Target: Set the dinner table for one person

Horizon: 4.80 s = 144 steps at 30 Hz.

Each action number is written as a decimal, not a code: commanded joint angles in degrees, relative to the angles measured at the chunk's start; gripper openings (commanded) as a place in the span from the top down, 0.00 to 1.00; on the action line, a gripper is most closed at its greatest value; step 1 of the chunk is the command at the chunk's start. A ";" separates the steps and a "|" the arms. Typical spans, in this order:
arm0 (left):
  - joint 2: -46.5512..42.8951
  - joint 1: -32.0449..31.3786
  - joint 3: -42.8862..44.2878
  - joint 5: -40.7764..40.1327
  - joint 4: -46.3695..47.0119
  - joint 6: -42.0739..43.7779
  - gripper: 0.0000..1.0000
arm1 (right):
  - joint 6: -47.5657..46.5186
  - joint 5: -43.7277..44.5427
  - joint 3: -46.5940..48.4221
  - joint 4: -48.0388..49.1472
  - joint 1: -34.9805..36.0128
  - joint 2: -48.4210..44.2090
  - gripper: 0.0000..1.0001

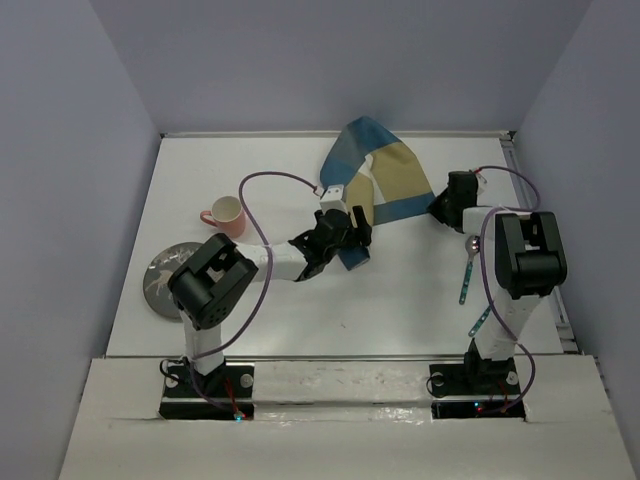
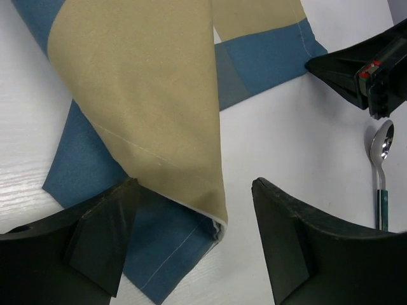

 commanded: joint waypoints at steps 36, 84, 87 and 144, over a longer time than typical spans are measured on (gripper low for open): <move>-27.44 8.65 -16.18 -12.17 -6.74 4.47 0.01 | -6.80 4.92 -22.50 0.52 -0.26 -30.46 1.00; -49.58 1.95 -15.97 -24.47 -22.03 3.56 1.00 | -10.48 -3.61 -22.42 -7.38 -0.26 -50.21 1.00; -54.95 2.04 -10.08 -25.88 -24.05 6.65 1.00 | -11.80 -4.13 -18.12 -14.15 -0.26 -58.91 1.00; -33.51 35.09 -25.68 19.20 -0.68 -4.77 1.00 | -10.58 -10.80 -26.08 -2.82 -0.26 -37.75 1.00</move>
